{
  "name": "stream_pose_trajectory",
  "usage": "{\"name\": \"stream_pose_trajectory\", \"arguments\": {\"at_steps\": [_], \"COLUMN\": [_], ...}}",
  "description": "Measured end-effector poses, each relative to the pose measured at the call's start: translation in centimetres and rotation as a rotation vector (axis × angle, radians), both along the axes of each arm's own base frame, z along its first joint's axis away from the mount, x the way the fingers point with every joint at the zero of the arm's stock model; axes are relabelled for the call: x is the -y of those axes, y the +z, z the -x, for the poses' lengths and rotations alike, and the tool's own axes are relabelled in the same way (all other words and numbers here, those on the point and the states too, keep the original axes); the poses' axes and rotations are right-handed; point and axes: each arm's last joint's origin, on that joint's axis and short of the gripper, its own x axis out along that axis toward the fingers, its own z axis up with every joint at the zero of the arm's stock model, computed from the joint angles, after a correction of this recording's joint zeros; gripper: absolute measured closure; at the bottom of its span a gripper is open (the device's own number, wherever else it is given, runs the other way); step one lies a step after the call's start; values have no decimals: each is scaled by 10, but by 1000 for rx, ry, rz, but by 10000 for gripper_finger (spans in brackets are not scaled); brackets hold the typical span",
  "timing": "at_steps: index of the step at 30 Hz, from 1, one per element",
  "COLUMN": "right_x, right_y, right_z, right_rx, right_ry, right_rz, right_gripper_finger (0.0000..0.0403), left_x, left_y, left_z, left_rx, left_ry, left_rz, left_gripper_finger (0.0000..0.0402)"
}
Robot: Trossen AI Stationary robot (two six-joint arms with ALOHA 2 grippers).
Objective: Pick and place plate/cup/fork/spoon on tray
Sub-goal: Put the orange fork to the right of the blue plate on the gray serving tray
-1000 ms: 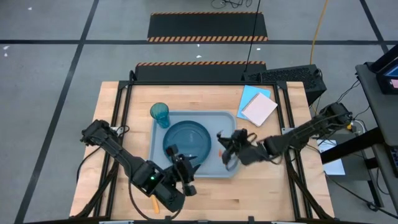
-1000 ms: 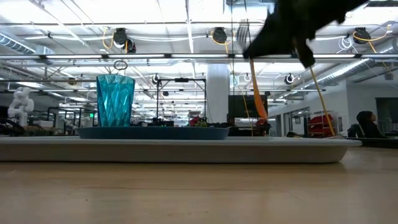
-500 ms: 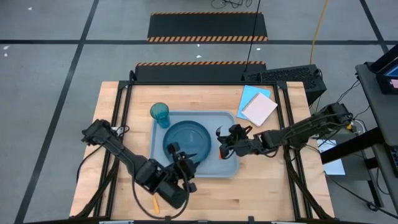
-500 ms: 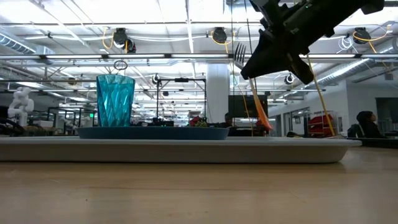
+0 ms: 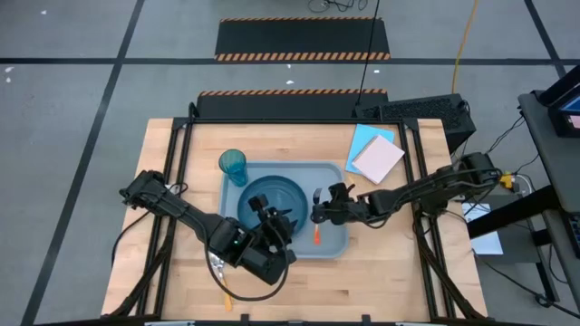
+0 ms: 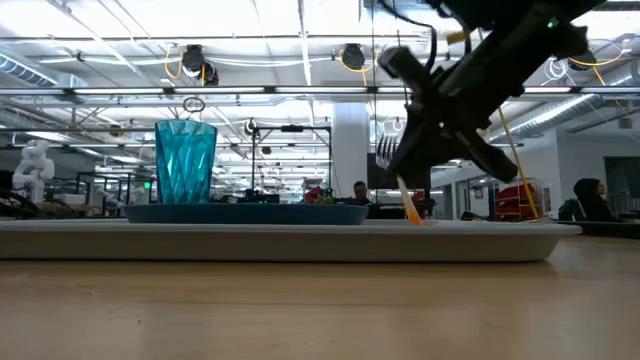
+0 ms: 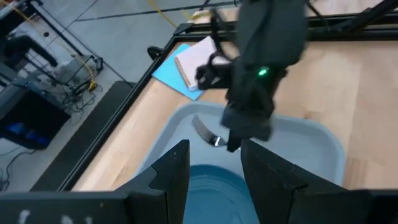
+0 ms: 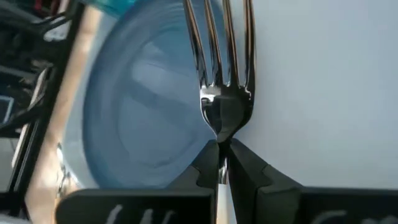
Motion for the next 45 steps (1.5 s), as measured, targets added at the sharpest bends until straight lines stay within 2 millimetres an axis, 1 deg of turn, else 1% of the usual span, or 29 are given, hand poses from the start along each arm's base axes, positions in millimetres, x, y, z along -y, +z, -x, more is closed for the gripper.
{"name": "stream_pose_trajectory", "arguments": {"at_steps": [5, 11, 22, 25, 29, 38, 42, 45], "right_x": [10, 20, 20, 20, 20, 21, 21, 22], "right_y": [-6, -7, -8, -14, -27, -47, -50, -48], "right_z": [-2, -3, 1, 0, -3, -9, -10, -9], "right_rx": [-35, -52, -73, -96, -125, -152, -165, -169], "right_ry": [-5, -34, -87, -93, -109, -139, -126, -113], "right_rz": [-54, -51, 44, 60, 60, 56, 75, 111], "right_gripper_finger": [397, 397, 389, 380, 373, 372, 371, 363], "left_x": [1, 3, 5, 7, 8, 12, 15, 18], "left_y": [3, 6, 6, 6, 5, 6, 7, 7], "left_z": [-6, -11, -11, -10, -9, -8, -7, -6], "left_rx": [3, 23, 12, 10, 7, 18, 23, 23], "left_ry": [-64, -111, -133, -142, -155, -169, -178, -186], "left_rz": [7, 12, 37, 47, 57, 68, 71, 71], "left_gripper_finger": [254, 254, 254, 254, 254, 254, 254, 254]}}
